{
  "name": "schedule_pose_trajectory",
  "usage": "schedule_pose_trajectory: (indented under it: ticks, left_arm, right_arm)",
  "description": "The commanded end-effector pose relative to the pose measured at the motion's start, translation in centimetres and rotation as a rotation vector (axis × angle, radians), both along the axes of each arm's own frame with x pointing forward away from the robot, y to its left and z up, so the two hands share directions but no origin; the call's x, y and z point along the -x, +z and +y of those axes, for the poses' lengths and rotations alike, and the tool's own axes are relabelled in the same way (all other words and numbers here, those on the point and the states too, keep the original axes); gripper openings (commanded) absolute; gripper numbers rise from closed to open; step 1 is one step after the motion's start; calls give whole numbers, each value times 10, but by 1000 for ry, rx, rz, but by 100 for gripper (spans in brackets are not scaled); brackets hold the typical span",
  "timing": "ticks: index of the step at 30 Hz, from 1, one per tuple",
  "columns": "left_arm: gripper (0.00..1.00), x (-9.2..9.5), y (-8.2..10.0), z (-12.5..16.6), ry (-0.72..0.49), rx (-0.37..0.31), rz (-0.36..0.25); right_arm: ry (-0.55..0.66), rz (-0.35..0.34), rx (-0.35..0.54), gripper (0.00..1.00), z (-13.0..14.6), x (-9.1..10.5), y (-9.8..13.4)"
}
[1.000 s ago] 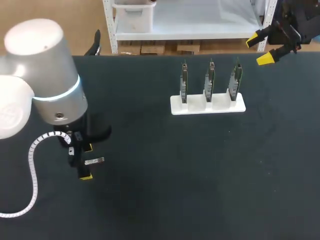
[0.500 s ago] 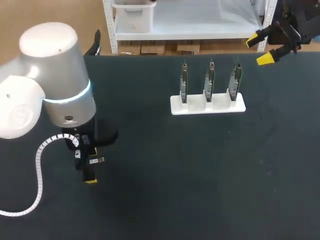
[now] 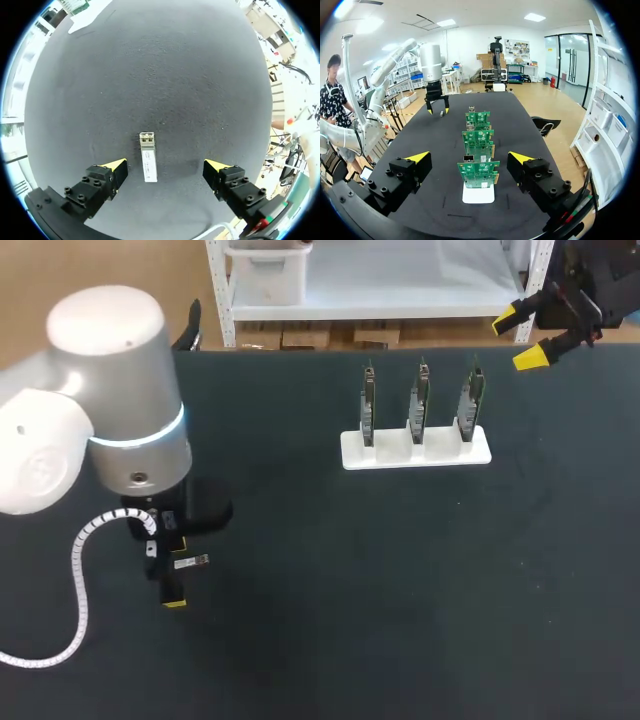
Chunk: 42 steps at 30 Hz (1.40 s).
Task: Pick up the optical module with the left hand, and insert it into the network port with the right hand.
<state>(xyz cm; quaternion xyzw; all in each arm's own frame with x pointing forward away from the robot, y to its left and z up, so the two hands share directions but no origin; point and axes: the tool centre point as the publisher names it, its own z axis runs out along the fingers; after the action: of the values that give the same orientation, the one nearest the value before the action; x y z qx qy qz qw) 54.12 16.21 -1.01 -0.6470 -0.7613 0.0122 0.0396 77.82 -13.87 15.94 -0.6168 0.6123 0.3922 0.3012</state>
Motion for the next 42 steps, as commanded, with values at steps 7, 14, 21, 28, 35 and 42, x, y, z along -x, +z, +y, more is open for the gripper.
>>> schedule_pose_trajectory:
  ticks: [7, 14, 21, 28, 35, 42]
  left_arm:
    - [100, 1, -5, 1, 23, 6, 6]
    - [100, 3, -6, 1, 34, 5, 7]
    - [0, 2, -6, 1, 34, 4, -1]
    - [0, 2, -7, 0, 33, 8, 3]
    - [0, 0, -7, -2, 22, 11, 0]
    - [0, -28, 13, -18, 21, 88, -89]
  right_arm:
    - [-5, -5, 1, 100, 1, 3, 0]
    - [-5, -5, 1, 100, 1, 3, 0]
    - [-5, -5, 1, 100, 1, 3, 0]
    - [-5, -5, 1, 100, 1, 3, 0]
    - [-5, -5, 1, 100, 1, 3, 0]
    - [-5, -5, 1, 100, 1, 3, 0]
